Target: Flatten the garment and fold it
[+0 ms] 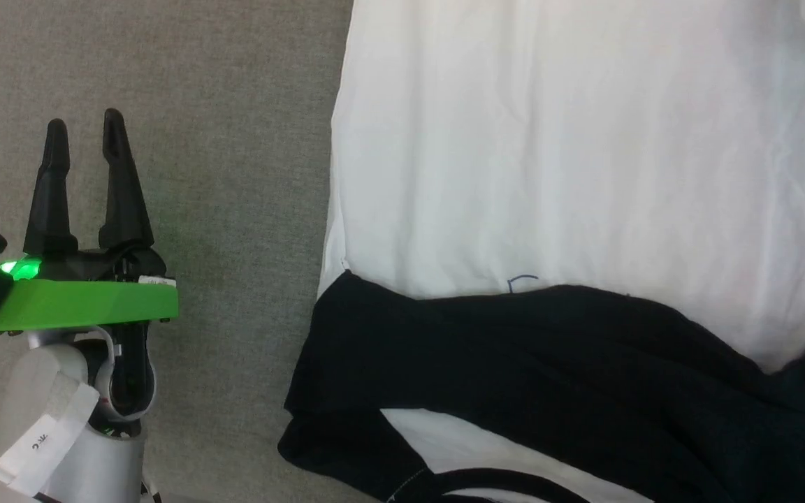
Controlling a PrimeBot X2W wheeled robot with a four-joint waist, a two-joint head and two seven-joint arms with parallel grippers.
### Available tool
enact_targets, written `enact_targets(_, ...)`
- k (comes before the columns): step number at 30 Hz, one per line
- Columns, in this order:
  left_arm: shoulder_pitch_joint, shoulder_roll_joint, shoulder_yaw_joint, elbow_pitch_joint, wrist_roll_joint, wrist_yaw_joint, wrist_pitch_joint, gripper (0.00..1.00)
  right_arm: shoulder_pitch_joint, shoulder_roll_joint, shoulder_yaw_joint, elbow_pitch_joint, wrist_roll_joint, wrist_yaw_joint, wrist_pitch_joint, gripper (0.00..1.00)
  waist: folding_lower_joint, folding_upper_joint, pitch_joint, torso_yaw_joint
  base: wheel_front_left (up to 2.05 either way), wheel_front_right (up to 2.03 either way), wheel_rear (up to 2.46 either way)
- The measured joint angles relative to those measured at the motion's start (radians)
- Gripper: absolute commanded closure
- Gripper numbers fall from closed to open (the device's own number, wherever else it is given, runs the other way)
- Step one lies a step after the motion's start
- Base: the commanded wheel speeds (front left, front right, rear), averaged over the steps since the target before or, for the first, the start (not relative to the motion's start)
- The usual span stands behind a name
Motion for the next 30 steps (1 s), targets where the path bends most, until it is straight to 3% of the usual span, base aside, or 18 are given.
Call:
enact_targets(2,0.0,-0.006,0.002,0.008,0.001,-0.009,0.0,0.0,-0.01,0.0,-0.005,-0.007,0.001,0.0,0.021,0.0,0.0,0.0,0.012,0.008,0.0,0.0,0.0)
enact_targets(3,0.0,-0.008,0.002,0.014,0.001,-0.013,0.0,0.0,-0.015,0.0,-0.007,-0.009,0.001,0.0,0.035,0.14,0.0,0.0,0.015,0.01,0.0,0.0,0.0)
enact_targets(4,-0.001,-0.01,-0.001,0.023,0.001,-0.018,0.0,0.0,-0.02,0.0,-0.009,-0.014,0.001,0.0,0.05,0.84,0.0,0.0,0.018,0.011,0.0,0.0,0.0)
enact_targets(5,-0.002,-0.011,-0.005,0.03,0.001,-0.022,0.0,0.0,-0.021,0.003,-0.012,-0.02,0.001,0.0,0.059,1.0,0.0,0.0,0.02,0.01,0.0,0.0,0.0)
enact_targets(10,-0.071,0.001,-0.035,0.056,-0.006,-0.044,0.051,0.0,-0.02,0.022,-0.017,-0.04,0.012,0.0,0.074,1.0,0.0,0.0,0.016,-0.006,0.0,0.0,0.0)
enact_targets(17,-0.38,0.073,-0.116,0.107,-0.023,-0.075,0.229,0.0,-0.018,0.041,0.001,-0.059,0.046,0.0,0.06,1.0,-0.0001,0.0,0.01,-0.045,0.0,0.0,0.0)
enact_targets(23,-0.69,0.099,-0.196,0.302,-0.077,-0.087,0.469,0.0,-0.021,0.065,0.049,-0.076,0.099,0.0,0.027,1.0,-0.0001,0.0,0.016,-0.095,0.0,0.0,0.0)
enact_targets(30,-0.91,0.124,-0.294,0.534,-0.078,-0.074,0.795,0.0,-0.029,0.082,0.109,-0.084,0.155,0.0,0.003,1.0,0.0,0.0,0.037,-0.157,0.0,0.0,0.0)
